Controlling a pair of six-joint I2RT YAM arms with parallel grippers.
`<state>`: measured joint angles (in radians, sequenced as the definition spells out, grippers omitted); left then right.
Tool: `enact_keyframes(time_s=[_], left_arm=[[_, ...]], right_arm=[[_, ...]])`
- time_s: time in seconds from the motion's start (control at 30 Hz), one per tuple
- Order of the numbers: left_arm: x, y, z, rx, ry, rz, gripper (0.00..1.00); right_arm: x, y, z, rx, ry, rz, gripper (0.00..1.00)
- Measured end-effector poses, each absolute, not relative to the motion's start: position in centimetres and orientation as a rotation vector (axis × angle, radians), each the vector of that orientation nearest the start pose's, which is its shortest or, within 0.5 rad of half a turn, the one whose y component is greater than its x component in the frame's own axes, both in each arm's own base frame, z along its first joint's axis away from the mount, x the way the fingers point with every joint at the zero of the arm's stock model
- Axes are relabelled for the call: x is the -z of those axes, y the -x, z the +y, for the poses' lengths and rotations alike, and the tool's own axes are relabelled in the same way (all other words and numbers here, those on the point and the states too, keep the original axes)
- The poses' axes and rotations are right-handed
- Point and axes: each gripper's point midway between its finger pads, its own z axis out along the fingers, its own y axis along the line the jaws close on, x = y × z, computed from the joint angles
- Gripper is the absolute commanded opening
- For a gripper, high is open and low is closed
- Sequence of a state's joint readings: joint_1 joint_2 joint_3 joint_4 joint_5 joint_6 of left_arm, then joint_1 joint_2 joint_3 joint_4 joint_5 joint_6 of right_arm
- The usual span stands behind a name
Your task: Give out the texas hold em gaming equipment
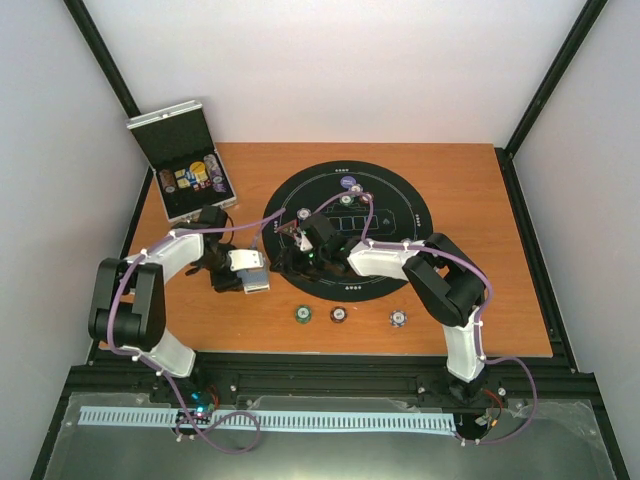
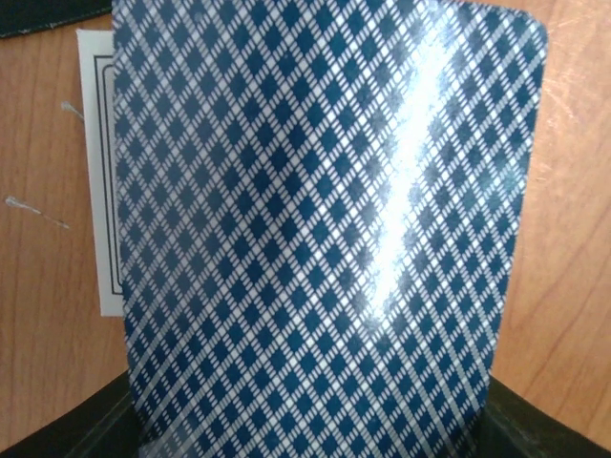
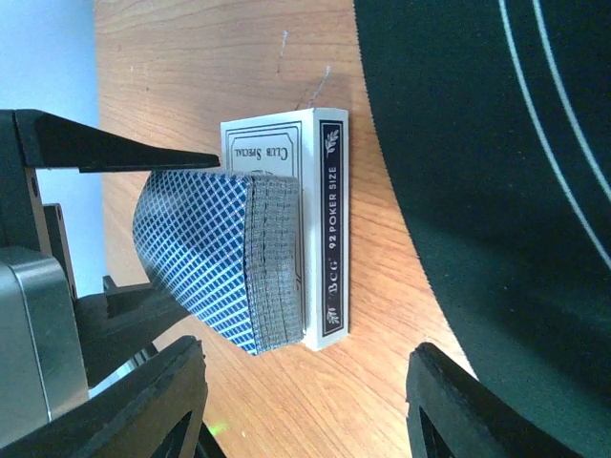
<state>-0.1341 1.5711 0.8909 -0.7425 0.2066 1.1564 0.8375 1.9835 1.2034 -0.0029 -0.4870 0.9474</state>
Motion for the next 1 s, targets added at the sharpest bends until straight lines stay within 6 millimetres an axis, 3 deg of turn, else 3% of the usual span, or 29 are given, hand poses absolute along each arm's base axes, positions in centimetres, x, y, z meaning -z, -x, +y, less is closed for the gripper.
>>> enact_keyframes(time_s=[0.2, 0.4, 0.77, 1.0], left_arm=[[-3.9, -27.0, -7.2, 0.172, -1.762, 2.318, 0.15], [-7.1, -26.9, -7.8, 0.187, -1.736, 2.266, 0.12], [-8.8, -25.6, -7.9, 0.229, -1.73, 2.271, 0.11], [-9.4, -25.0, -8.4, 0.258, -1.731, 2.264, 0.11]], right_arm=[[-6.6, -27.4, 42.9, -1.356, 0.126, 2.707, 0.63], [-6.4, -26.6, 42.9, -1.45, 0.096, 2.698, 0.68], [-8.3, -25.7, 43.5, -1.749, 0.0, 2.557, 0.73], [-11.1, -25.9, 44.2, -1.871, 0.01, 2.452, 0.72]])
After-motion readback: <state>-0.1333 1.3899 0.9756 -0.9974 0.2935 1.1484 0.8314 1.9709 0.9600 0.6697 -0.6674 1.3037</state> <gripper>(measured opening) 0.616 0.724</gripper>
